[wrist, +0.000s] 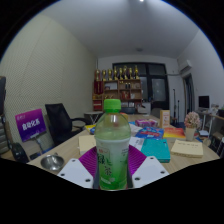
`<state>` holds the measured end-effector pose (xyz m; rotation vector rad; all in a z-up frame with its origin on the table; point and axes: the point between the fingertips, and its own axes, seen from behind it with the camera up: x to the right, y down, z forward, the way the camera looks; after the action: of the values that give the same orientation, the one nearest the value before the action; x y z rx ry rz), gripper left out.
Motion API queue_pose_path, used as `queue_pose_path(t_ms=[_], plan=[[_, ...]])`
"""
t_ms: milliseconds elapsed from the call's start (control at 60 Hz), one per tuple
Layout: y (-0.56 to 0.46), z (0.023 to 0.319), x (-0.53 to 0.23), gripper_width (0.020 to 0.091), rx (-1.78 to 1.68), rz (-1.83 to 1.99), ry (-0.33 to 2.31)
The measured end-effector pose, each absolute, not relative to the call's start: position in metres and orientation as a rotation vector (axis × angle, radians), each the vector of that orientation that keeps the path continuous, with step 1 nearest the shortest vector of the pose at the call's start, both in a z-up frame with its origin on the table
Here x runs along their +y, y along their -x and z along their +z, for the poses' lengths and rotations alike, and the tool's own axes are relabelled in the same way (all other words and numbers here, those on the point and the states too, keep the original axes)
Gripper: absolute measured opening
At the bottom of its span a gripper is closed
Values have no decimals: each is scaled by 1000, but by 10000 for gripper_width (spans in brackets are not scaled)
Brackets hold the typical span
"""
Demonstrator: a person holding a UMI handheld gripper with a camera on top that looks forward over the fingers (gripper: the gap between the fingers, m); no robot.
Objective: Pour water
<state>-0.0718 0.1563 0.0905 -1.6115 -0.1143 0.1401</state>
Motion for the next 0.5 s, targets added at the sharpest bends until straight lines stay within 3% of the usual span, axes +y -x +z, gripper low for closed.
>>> queue_pose_path(t_ms=[83,100,133,217,317,367,383,400,500], plan=[[71,92,155,381,-128,125,1595],[92,76,161,382,-120,123,1585],[67,98,152,391,-123,127,1591],[67,100,153,470,-123,123,1590],[62,90,142,673,-137,110,1676],[65,92,129,845,-142,139,1687],[84,81,128,847,-135,144,1678],[66,95,122,852,-142,149,1680],[54,108,83,846,-153,109,1678]])
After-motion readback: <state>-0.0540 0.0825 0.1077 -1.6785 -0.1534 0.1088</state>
